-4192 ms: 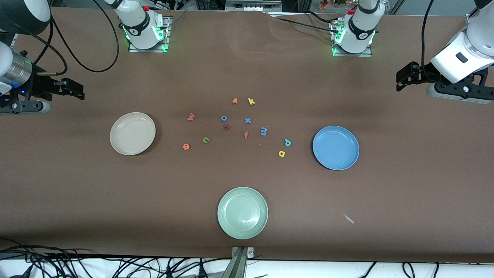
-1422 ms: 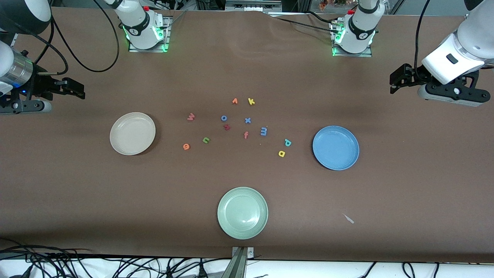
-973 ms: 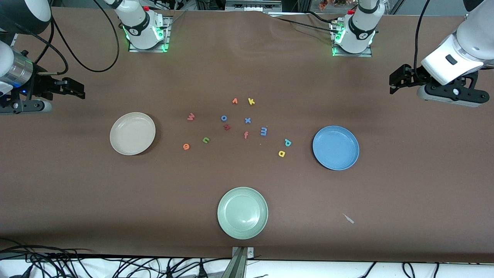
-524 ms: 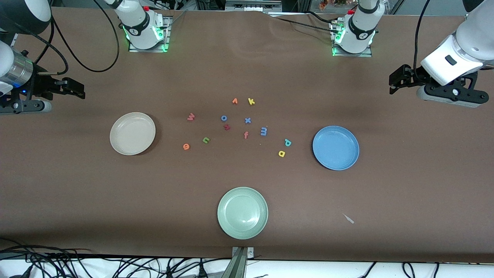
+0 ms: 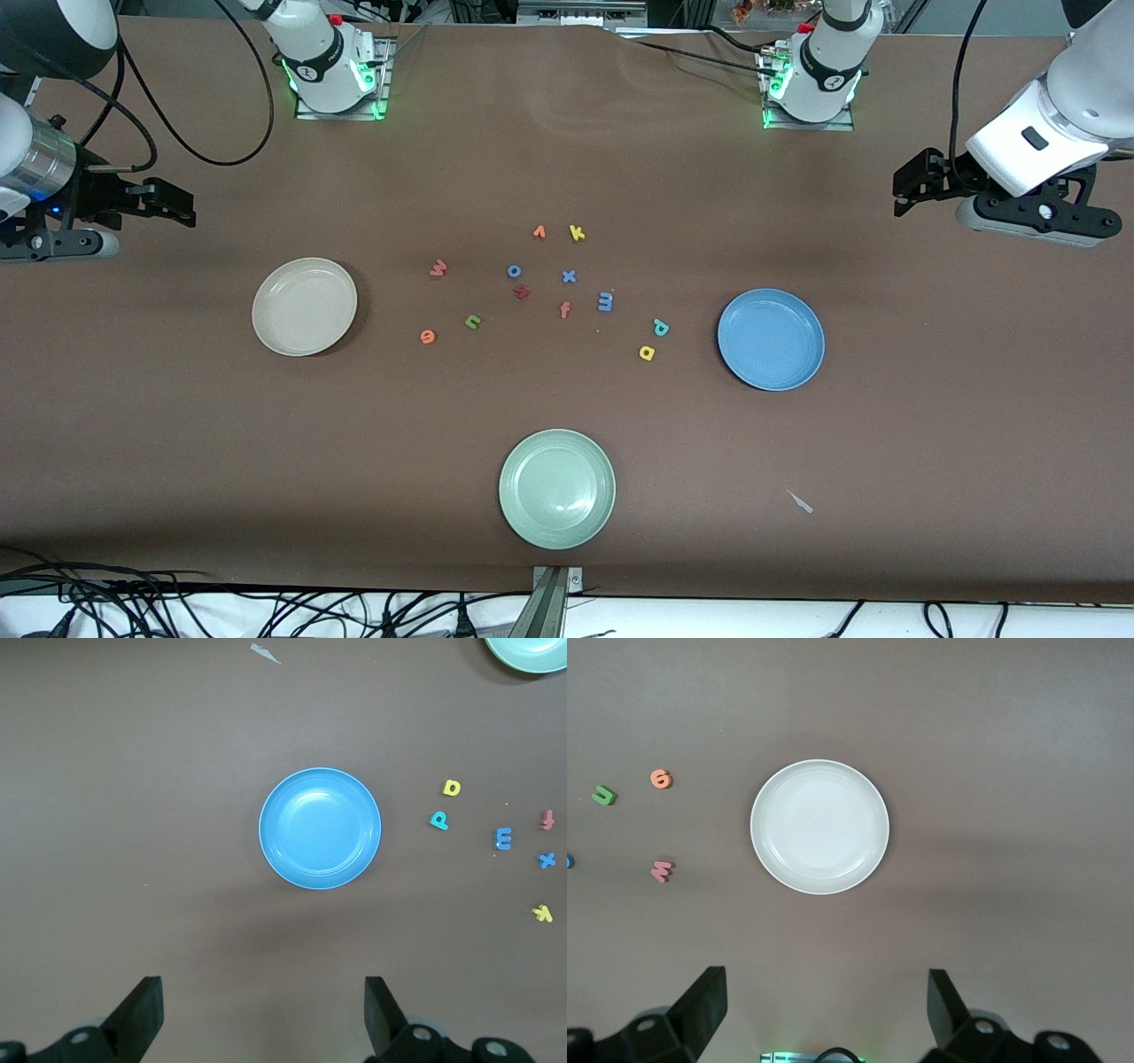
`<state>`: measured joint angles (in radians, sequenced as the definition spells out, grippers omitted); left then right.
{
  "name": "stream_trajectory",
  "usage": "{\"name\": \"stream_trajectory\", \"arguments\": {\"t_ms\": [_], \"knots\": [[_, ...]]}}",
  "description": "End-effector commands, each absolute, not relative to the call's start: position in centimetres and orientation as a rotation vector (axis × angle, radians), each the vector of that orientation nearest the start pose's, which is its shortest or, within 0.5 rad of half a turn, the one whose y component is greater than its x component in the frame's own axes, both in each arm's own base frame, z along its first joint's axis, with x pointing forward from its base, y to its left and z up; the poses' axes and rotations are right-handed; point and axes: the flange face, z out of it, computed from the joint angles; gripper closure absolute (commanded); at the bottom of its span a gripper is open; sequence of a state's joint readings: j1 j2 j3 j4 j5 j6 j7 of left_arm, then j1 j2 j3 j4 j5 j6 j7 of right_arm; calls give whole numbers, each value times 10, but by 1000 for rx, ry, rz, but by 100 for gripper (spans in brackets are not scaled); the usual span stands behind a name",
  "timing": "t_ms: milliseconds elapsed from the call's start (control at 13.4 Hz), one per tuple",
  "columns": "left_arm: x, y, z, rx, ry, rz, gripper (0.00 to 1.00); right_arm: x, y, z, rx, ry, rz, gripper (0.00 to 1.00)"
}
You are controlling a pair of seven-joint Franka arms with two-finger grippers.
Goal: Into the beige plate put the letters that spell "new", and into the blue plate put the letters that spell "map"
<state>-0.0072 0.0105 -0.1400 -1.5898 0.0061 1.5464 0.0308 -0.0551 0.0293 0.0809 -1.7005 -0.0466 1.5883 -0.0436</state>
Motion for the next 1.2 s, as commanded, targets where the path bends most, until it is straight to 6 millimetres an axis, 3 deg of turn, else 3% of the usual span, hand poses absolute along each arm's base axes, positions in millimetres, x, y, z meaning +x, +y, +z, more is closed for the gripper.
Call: {"name": "stream_trajectory", "arguments": {"t_ms": [0,749,1123], "knots": [[552,-81,613,-3105,315,70,0,552,10,553,-3161,-130,227,0],[553,-77,613,-3134,299,73,0,551,9,551,-3159,-128,241,0],[559,-91,590,-3145,339,161,0,551,9,553,-3160,-125,239,0]]}}
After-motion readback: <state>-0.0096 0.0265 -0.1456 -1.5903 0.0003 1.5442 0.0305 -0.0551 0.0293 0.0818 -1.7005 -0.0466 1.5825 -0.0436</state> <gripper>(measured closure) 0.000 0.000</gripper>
